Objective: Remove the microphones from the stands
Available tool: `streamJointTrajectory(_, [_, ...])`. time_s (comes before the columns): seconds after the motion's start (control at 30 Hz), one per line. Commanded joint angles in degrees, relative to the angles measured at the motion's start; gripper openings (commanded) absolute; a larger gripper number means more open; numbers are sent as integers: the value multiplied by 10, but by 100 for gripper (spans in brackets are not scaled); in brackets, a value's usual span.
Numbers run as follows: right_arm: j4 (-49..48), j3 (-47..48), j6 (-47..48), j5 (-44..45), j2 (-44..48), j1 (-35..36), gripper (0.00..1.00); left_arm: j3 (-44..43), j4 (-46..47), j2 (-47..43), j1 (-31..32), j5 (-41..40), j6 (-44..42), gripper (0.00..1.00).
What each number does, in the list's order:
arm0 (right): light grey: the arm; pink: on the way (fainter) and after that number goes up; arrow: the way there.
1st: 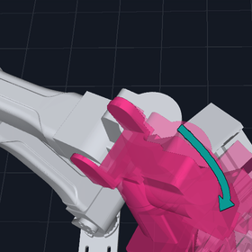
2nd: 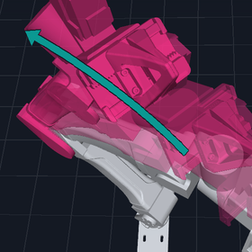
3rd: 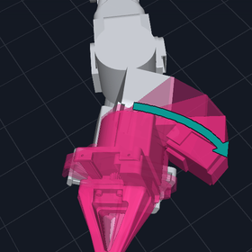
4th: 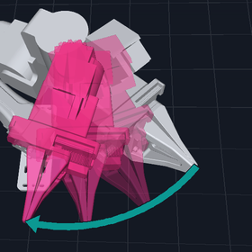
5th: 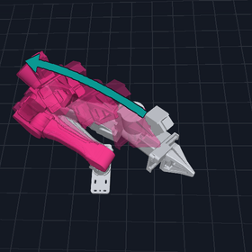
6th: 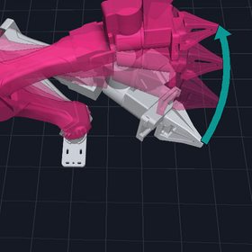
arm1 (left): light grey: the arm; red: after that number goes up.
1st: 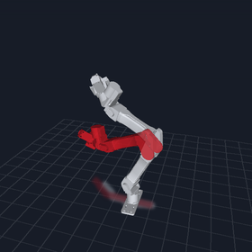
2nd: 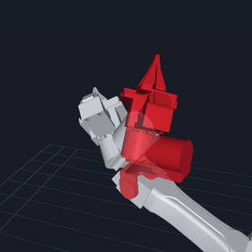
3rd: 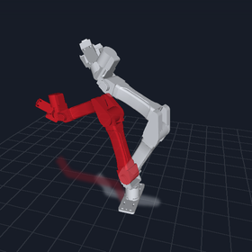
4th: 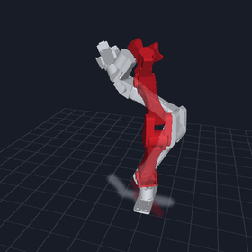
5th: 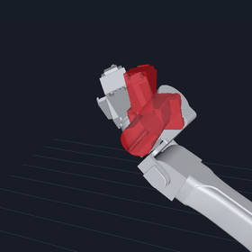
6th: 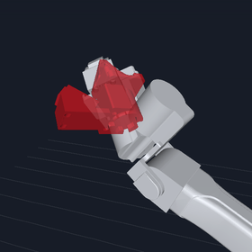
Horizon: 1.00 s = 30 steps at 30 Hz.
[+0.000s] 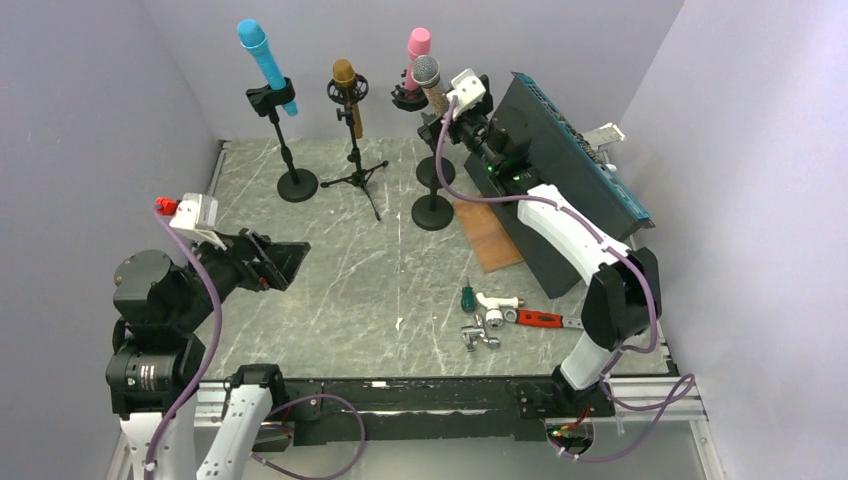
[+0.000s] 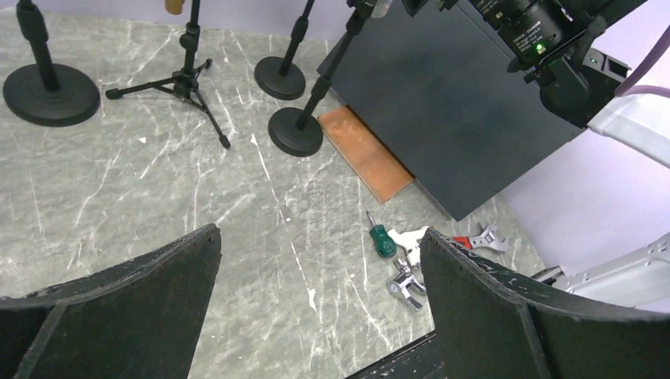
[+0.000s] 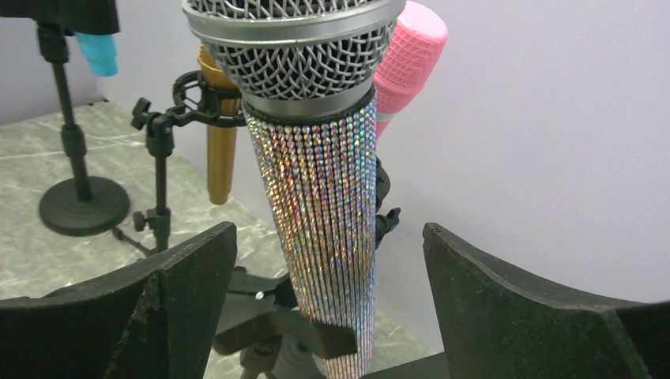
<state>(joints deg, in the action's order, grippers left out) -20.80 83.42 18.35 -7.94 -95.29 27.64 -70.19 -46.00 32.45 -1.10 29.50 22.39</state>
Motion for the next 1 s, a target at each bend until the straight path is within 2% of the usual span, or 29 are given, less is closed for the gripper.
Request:
streamJointTrajectory(0.0, [-59,54,24,50,-36,4,88,12,-6,-12,2,-50,46,99])
streamJointTrajectory(0.1, [-64,63,35,68,-48,5,86,29,0,-29,1,-61,69,99])
streamJointTrajectory(0.2, [-68,62,42,78,-47,6,82,39,8,-49,2,-40,72,99])
streamJointTrajectory(0.57, [-97,32,46,63,-35,13,48,73,30,-69,2,62,127,99])
streamJointTrajectory(0.77, [-93,25,62,70,-33,34,29,73,-8,-69,1,48,118,99])
streamJointTrajectory(0.9, [-70,25,58,68,-22,51,17,123,25,-65,2,90,146,99])
streamJointTrajectory(0.97, [-49,27,54,66,-15,59,11,151,44,-81,2,86,159,99])
